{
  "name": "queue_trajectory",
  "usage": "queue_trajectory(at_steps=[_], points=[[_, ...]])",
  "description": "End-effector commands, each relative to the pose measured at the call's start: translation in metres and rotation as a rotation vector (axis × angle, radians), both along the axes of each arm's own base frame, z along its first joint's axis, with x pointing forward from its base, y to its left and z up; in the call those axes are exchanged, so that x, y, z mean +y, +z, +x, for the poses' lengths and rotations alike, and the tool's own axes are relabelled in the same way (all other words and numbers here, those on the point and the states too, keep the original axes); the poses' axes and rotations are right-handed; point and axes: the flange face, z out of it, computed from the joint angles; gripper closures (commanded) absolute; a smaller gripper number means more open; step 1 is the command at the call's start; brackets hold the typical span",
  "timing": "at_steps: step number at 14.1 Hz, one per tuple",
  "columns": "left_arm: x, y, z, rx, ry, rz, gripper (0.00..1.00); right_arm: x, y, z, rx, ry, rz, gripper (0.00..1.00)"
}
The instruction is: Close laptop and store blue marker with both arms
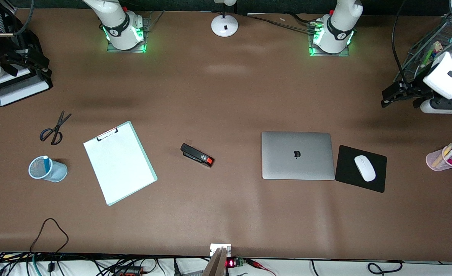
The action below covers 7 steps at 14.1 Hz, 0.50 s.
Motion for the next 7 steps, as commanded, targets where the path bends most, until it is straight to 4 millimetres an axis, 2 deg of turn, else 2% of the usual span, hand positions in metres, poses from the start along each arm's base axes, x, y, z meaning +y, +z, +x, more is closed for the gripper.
queue_trajectory(at_steps=[1, 4, 7], points=[[0.002, 0.003, -0.012, -0.007, -0.058, 0.001, 0.0, -0.001, 0.002, -0.002, -0.04, 0.0, -0.013, 0.0], [0.008, 0.003, -0.011, -0.01, -0.089, 0.024, 0.0, 0.0, -0.005, 0.006, -0.068, 0.009, -0.004, 0.0], [0.002, 0.004, -0.011, 0.002, -0.097, 0.024, 0.0, 0.001, -0.015, 0.018, -0.061, 0.027, -0.004, 0.0]])
